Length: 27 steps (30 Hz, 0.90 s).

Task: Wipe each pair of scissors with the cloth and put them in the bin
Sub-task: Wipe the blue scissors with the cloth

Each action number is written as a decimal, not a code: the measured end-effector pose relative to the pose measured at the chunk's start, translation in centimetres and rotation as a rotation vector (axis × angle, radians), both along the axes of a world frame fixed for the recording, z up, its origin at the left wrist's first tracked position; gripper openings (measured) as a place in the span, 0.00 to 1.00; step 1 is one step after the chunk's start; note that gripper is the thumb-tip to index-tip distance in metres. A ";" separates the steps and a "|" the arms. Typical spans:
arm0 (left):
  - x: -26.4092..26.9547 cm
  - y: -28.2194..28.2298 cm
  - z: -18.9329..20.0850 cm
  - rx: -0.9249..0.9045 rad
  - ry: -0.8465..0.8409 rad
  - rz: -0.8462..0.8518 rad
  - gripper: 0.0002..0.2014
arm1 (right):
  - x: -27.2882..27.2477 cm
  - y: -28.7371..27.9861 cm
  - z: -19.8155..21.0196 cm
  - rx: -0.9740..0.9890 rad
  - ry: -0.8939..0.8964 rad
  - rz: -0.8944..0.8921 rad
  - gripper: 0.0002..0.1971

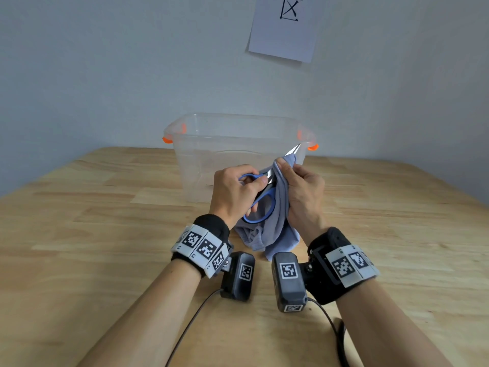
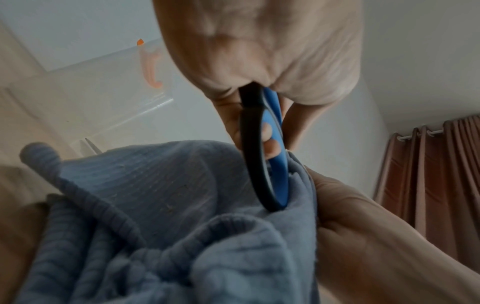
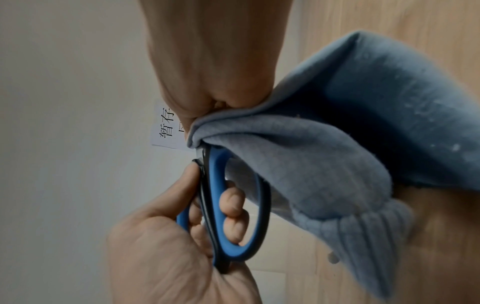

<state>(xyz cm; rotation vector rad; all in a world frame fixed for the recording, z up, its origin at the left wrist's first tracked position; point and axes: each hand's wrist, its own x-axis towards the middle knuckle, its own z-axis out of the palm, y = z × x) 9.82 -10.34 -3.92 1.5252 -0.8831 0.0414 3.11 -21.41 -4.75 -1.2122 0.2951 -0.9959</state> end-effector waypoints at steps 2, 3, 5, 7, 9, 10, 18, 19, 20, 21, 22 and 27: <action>0.0 0.0 0.0 -0.001 -0.002 -0.001 0.11 | -0.1 -0.1 0.0 0.006 -0.001 -0.008 0.22; 0.0 0.0 0.0 -0.003 -0.002 -0.002 0.11 | -0.1 -0.2 0.0 0.008 0.002 -0.014 0.21; -0.1 0.0 0.0 -0.006 0.002 -0.006 0.11 | -0.3 -0.3 0.1 0.012 0.009 -0.023 0.16; -0.2 0.0 0.0 -0.007 0.005 -0.009 0.11 | -0.4 -0.4 0.1 0.019 0.010 -0.027 0.14; -0.2 0.0 0.0 -0.003 0.009 -0.016 0.11 | -0.4 -0.4 0.1 0.026 0.002 -0.031 0.15; -0.2 0.0 -0.1 0.001 0.014 -0.021 0.10 | -0.4 -0.5 0.0 0.028 -0.004 -0.031 0.17; 0.0 0.1 -0.1 0.017 0.089 -0.043 0.11 | -0.3 -0.8 0.0 0.038 0.006 -0.033 0.14; 0.1 0.1 -0.1 0.020 0.110 -0.044 0.11 | -0.3 -0.9 0.0 0.034 0.020 -0.026 0.13; 0.2 0.0 -0.2 0.022 0.130 -0.040 0.11 | -0.3 -1.0 0.1 0.032 0.035 -0.019 0.13; 0.3 0.0 -0.2 0.020 0.147 -0.032 0.11 | -0.2 -1.1 0.1 0.034 0.046 -0.008 0.13; 0.4 -0.1 -0.2 0.014 0.157 -0.022 0.11 | -0.1 -1.2 0.2 0.045 0.047 0.007 0.14; 0.7 0.0 0.0 -0.027 0.160 0.018 0.12 | -0.3 -1.8 0.1 0.101 0.085 0.078 0.14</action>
